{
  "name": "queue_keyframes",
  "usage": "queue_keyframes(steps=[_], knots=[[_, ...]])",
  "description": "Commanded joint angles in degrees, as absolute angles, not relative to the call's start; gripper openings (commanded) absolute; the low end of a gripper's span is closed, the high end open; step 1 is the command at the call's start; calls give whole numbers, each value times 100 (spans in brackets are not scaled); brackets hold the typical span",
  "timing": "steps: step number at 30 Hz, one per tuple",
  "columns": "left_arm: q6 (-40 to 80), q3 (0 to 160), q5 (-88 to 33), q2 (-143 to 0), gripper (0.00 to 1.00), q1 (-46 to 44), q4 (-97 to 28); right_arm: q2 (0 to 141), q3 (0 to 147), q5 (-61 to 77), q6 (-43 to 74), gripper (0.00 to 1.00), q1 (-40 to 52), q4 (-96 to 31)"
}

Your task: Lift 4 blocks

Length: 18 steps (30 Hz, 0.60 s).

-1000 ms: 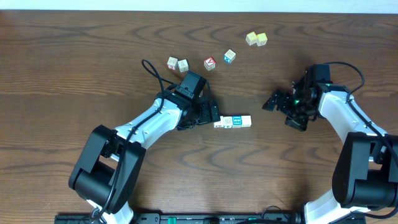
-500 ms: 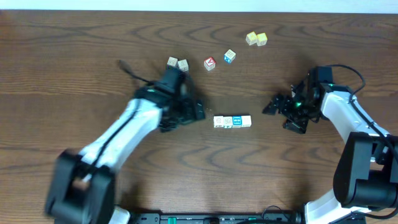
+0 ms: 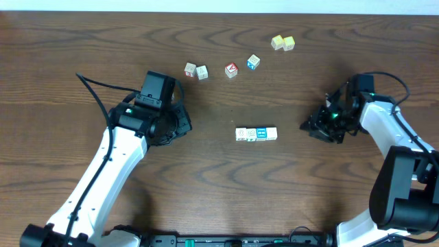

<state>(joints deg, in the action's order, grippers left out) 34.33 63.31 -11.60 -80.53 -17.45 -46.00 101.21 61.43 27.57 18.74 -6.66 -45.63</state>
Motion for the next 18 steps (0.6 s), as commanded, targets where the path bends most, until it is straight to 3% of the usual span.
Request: queue_keyframes(steps=[1, 8, 12, 18], knots=[[3719, 6333, -768, -8357, 7, -1750, -4554, 9998, 6213, 2534, 1669, 1, -375, -4556], [3030, 6333, -2226, -9091, 7, -1907, -4012, 10003, 6213, 2316, 1662, 1, 108, -4215], [3002, 6333, -2285, -9411, 7, -2001, -3865, 10020, 6213, 1831, 1660, 1, 405, -4115], [2480, 6333, -3041, -9931, 7, -2226, -3413, 10068, 6213, 2383, 1015, 1, 744, -3948]])
